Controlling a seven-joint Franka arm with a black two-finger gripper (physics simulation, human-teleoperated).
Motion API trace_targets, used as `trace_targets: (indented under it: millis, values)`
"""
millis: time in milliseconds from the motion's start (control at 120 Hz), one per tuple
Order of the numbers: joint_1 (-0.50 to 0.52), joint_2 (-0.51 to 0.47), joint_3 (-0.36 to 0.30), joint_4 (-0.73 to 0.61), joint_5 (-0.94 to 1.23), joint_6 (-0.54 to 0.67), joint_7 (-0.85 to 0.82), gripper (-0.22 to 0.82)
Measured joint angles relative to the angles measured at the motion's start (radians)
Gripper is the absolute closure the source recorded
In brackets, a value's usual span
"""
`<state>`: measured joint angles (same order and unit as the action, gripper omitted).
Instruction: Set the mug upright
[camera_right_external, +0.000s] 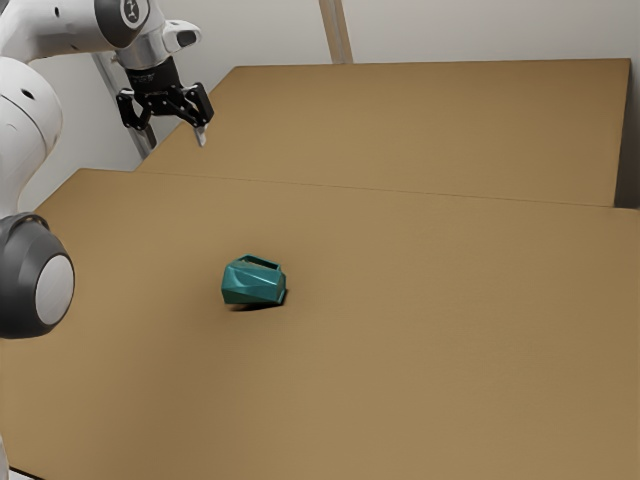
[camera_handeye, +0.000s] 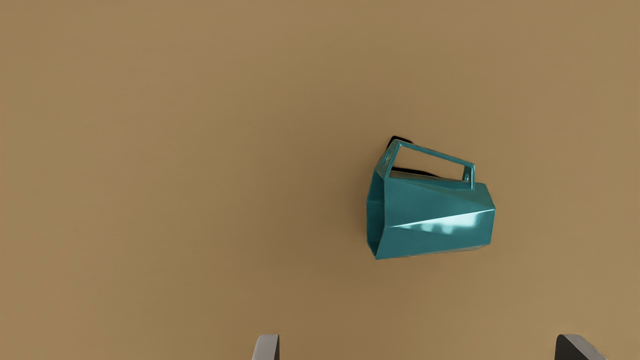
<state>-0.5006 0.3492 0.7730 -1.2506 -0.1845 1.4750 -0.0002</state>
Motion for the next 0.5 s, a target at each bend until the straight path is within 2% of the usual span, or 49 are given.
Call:
trace_targets:
  millis: [500]
  values:
    - [0.000, 0.007, -0.022, 0.020, -0.004, -0.009, 0.004, 0.00]
